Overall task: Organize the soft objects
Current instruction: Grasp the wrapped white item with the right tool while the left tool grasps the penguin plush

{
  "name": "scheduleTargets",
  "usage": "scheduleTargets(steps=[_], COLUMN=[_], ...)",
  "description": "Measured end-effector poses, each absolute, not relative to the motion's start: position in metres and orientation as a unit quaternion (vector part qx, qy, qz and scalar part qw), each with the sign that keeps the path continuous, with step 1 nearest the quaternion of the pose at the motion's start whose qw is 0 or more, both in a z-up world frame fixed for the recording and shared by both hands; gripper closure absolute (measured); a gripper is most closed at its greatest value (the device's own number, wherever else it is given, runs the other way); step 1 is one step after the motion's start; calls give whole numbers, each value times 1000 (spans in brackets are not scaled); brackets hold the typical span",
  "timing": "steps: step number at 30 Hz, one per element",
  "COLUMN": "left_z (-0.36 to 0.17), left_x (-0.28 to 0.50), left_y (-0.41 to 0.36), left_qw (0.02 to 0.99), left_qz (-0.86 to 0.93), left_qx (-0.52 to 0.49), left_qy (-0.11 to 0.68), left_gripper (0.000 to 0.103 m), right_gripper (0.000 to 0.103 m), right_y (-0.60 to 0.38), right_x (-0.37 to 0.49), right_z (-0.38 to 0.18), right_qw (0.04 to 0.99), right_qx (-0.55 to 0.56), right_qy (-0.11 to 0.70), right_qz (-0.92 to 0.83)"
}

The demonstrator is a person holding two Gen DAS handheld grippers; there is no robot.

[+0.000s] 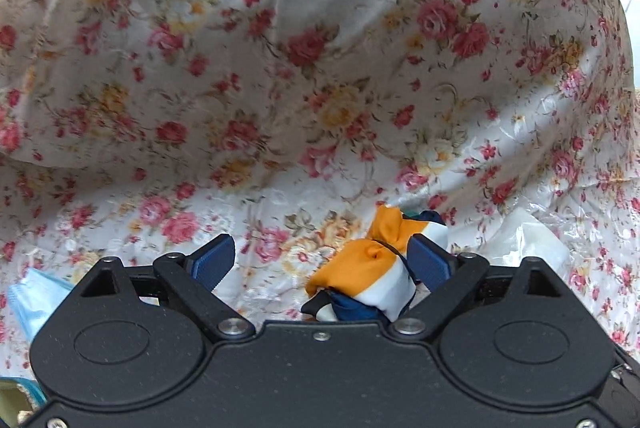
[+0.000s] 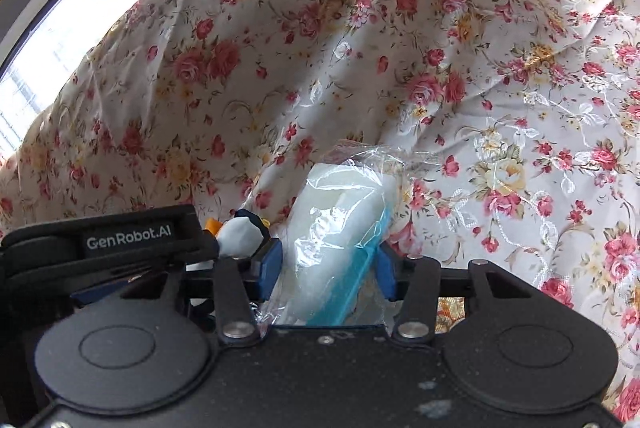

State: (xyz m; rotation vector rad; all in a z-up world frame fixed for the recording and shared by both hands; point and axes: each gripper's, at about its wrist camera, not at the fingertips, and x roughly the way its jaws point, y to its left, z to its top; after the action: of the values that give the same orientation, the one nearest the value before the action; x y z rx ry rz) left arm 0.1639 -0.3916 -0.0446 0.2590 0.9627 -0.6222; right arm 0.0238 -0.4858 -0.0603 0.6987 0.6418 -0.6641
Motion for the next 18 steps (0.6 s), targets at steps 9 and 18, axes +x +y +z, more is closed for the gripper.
scheduleTargets(steps=[9, 18], left_z=[-50, -52], left_x=[170, 171], left_y=[-390, -390], left_qw=[813, 816], left_qz=[-312, -306], left_qx=[95, 78], left_qy=[481, 484], left_gripper=[8, 8], right_gripper=[55, 55], right_y=[-484, -504], right_x=[16, -6], right_z=[-59, -68], right_qw=[834, 794], right_qx=[336, 422], right_qy=[282, 246], right_qz=[-334, -361])
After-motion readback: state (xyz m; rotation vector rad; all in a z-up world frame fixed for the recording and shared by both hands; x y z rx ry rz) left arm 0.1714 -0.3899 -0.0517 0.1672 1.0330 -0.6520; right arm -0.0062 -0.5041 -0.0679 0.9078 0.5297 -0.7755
